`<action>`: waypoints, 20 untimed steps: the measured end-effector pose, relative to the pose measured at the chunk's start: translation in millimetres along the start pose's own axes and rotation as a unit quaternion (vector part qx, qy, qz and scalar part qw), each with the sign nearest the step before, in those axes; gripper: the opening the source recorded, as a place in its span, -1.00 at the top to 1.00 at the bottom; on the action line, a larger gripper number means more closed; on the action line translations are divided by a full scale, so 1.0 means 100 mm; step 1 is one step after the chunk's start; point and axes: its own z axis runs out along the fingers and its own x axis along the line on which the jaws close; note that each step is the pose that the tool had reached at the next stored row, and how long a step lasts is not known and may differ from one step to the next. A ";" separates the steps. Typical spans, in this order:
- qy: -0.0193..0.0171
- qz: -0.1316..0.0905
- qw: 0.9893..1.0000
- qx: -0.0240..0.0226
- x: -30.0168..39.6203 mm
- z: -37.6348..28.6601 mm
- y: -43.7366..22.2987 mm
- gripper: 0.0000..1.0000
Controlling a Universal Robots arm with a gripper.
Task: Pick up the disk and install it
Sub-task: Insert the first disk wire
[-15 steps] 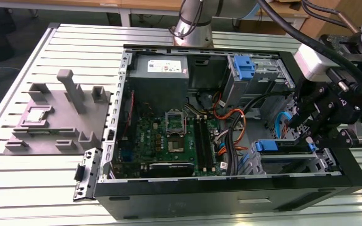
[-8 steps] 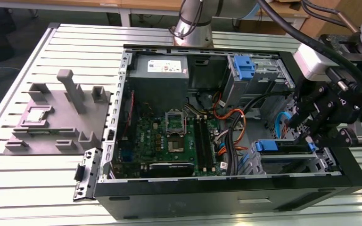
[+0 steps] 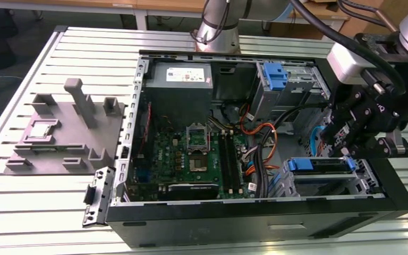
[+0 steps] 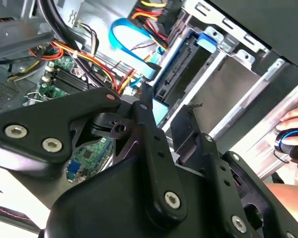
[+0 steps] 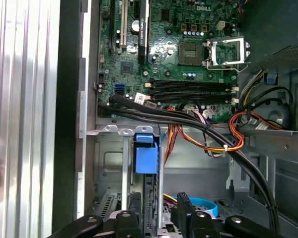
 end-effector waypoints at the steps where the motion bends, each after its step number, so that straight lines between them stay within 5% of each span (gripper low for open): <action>1: 0.000 0.000 1.000 0.000 -0.018 0.002 0.000 0.15; 10: -0.004 0.000 1.000 0.000 -0.075 0.031 -0.005 0.15; 20: -0.010 0.000 1.000 0.000 -0.075 0.062 -0.094 0.15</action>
